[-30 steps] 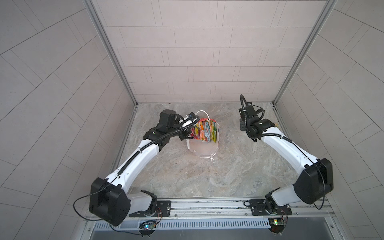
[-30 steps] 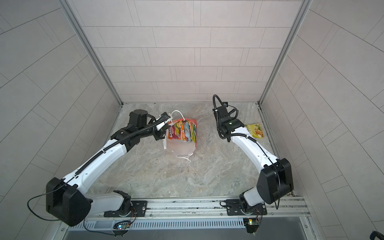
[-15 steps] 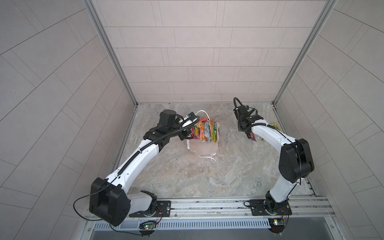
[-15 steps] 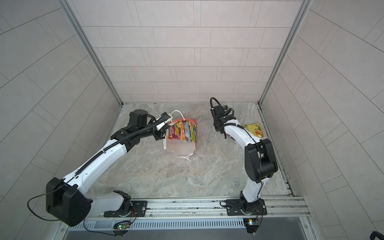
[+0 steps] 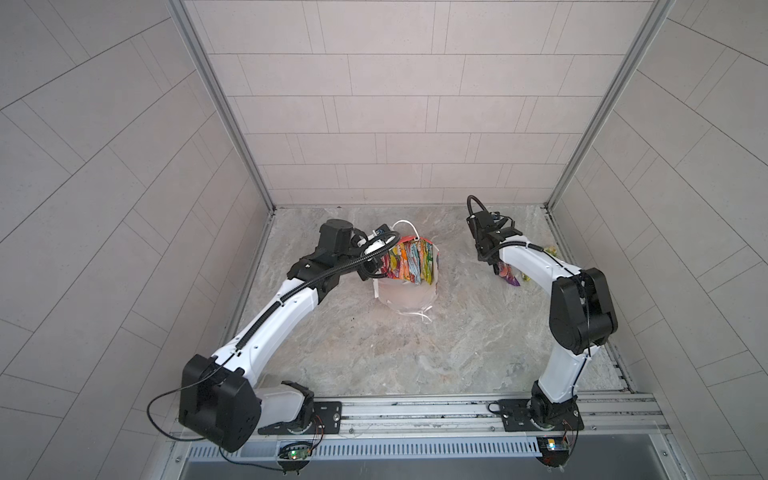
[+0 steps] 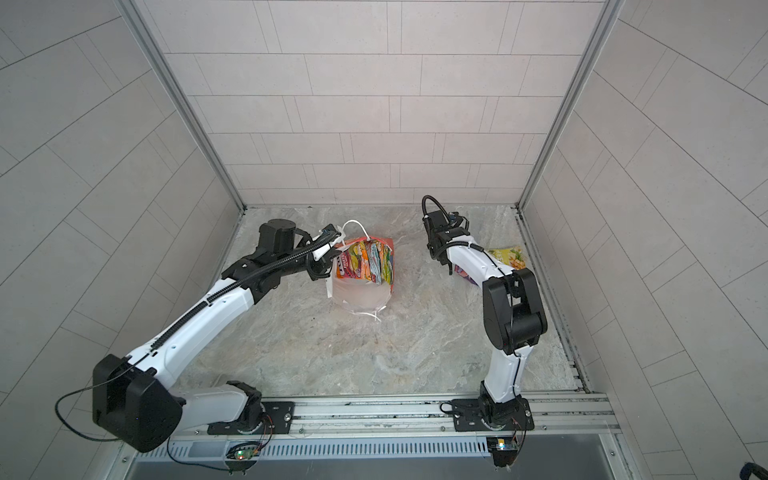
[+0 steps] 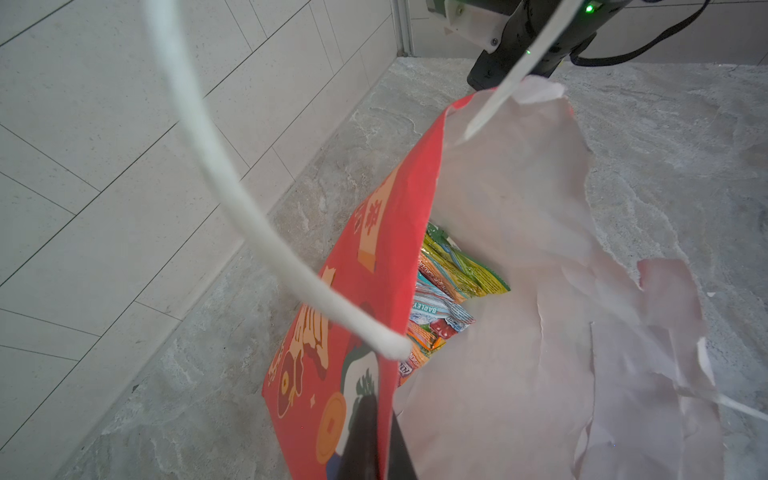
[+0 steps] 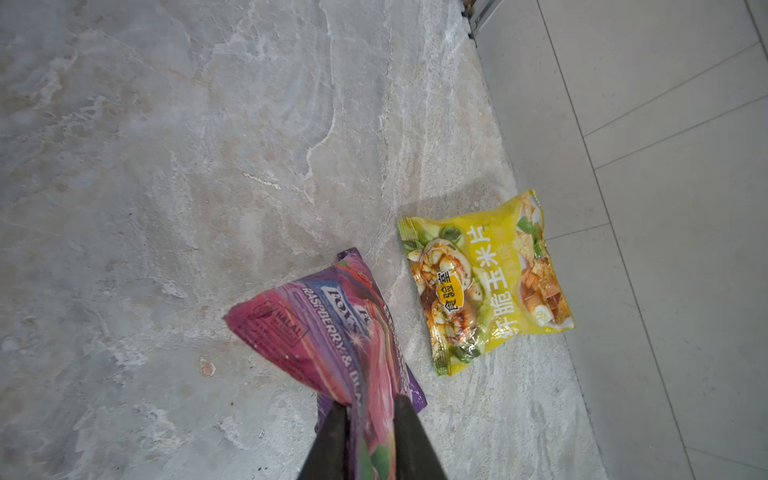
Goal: Take the snacks out of the paper bag
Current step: 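Lower the pink packet beside the yellow packet and open the right gripper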
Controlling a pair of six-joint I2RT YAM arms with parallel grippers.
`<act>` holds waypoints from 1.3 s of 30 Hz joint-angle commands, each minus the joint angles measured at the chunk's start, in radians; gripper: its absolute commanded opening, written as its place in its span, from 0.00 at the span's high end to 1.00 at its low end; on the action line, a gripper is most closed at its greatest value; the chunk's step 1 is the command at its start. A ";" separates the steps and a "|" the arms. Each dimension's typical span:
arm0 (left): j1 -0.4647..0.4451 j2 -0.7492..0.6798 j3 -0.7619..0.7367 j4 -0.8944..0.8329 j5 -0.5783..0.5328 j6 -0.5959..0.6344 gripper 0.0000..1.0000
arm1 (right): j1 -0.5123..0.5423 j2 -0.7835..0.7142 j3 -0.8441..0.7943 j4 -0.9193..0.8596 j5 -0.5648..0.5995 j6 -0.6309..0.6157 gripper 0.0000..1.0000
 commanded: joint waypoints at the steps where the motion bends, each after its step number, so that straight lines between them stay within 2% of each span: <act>1: -0.007 0.002 0.013 0.035 0.006 0.003 1.00 | -0.008 0.010 0.019 -0.003 0.033 0.017 0.72; 5: -0.007 0.007 0.017 0.032 0.006 0.004 1.00 | -0.009 0.002 0.021 0.005 -0.002 0.022 0.67; 10: -0.005 0.004 0.017 0.028 0.005 0.005 1.00 | -0.028 -0.066 0.000 0.047 -0.169 0.049 0.60; 14: -0.007 0.002 0.016 0.029 0.003 0.005 1.00 | -0.032 -0.147 -0.031 0.094 -0.239 0.039 0.58; 17: -0.007 -0.002 0.015 0.029 0.003 0.005 1.00 | -0.069 -0.221 -0.115 0.184 -0.304 0.062 0.65; 19: -0.007 -0.004 0.014 0.028 0.002 0.005 1.00 | -0.135 -0.254 -0.183 0.251 -0.419 0.091 0.77; 21: -0.007 -0.005 0.014 0.029 0.004 0.005 1.00 | -0.189 -0.253 -0.219 0.284 -0.490 0.077 0.80; 24: -0.005 -0.003 0.012 0.028 0.004 0.002 1.00 | -0.228 -0.224 -0.201 0.210 -0.476 0.023 0.67; 27: -0.006 -0.003 0.015 0.025 0.005 0.002 1.00 | -0.234 -0.194 -0.180 0.152 -0.398 -0.030 0.56; 28: -0.007 -0.003 0.015 0.026 0.005 0.002 1.00 | -0.235 -0.180 -0.174 0.144 -0.397 -0.051 0.48; 29: -0.006 -0.003 0.014 0.025 0.005 0.003 1.00 | -0.235 -0.166 -0.166 0.138 -0.406 -0.062 0.46; 32: -0.006 0.000 0.015 0.027 0.006 0.003 1.00 | -0.235 -0.104 -0.119 0.088 -0.451 -0.059 0.47; 35: -0.006 0.000 0.015 0.027 0.008 0.003 1.00 | -0.235 -0.017 -0.058 0.031 -0.495 -0.036 0.52; 39: -0.006 -0.007 0.014 0.027 0.005 0.003 1.00 | -0.235 0.064 -0.023 0.017 -0.496 -0.031 0.53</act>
